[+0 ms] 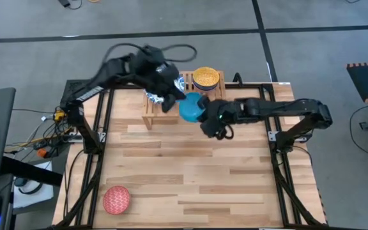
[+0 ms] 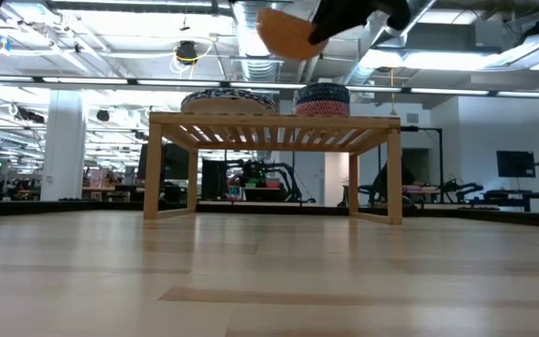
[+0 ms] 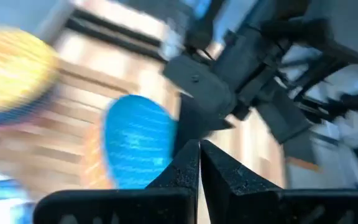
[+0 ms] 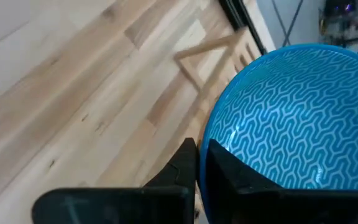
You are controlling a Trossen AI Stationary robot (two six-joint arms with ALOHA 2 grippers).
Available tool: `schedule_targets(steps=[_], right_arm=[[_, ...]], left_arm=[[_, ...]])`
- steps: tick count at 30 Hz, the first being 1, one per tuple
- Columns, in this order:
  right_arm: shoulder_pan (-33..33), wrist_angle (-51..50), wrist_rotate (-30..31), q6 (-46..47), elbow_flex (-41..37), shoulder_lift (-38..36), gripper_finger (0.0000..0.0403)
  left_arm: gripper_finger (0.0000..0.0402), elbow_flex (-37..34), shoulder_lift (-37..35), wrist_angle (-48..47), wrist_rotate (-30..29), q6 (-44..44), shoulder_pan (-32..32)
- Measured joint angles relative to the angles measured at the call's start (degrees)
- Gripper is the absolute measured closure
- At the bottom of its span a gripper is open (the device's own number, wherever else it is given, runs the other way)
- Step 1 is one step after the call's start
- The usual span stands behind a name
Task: Place and stack bowls onto a shelf
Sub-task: Stack the orange blue patterned bowl on top of the blue yellow patterned bowl on the shelf
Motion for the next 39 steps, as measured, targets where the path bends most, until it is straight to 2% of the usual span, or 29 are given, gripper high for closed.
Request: schedule_targets(steps=[4, 7, 10, 13, 20, 25, 31, 39], right_arm=[[-3.8, -1.6, -2.9, 2.4, 0.0, -2.6, 0.0364], [-6.8, -2.6, -4.1, 2.7, 0.7, -3.9, 0.0364], [-10.7, -5.2, -6.3, 2.7, 3.8, -3.5, 0.0364], [-15.5, -8.2, -9.9, 4.4, 8.8, -1.6, 0.0364], [-23.9, -14.1, -17.8, 12.0, 19.7, 5.1, 0.0364], [-26.7, -20.6, -18.1, 14.6, 24.1, 9.2, 0.0364], [-30.0, -23.1, -18.0, 15.7, 25.1, 13.4, 0.0364], [-32.3, -24.1, -20.8, 18.5, 25.4, 16.6, 0.0364]], left_arm=[[0.0401, 4.5, -2.4, -3.4, -11.7, 3.4, 0.3], [0.0401, 4.9, -5.1, -4.2, -19.0, 4.3, 0.3], [0.0401, 1.7, -8.5, -4.3, -24.3, 4.5, 0.3], [0.0401, -5.2, -12.0, -3.3, -28.6, 4.0, -0.7], [0.0401, -28.6, -22.2, 10.8, -31.6, -0.4, -4.1], [0.0401, -41.2, -29.6, 17.8, -32.4, -5.4, -5.7], [0.0401, -49.5, -35.7, 20.2, -34.9, -9.4, -7.8], [0.0401, -53.1, -37.9, 19.9, -35.2, -12.1, -10.6]])
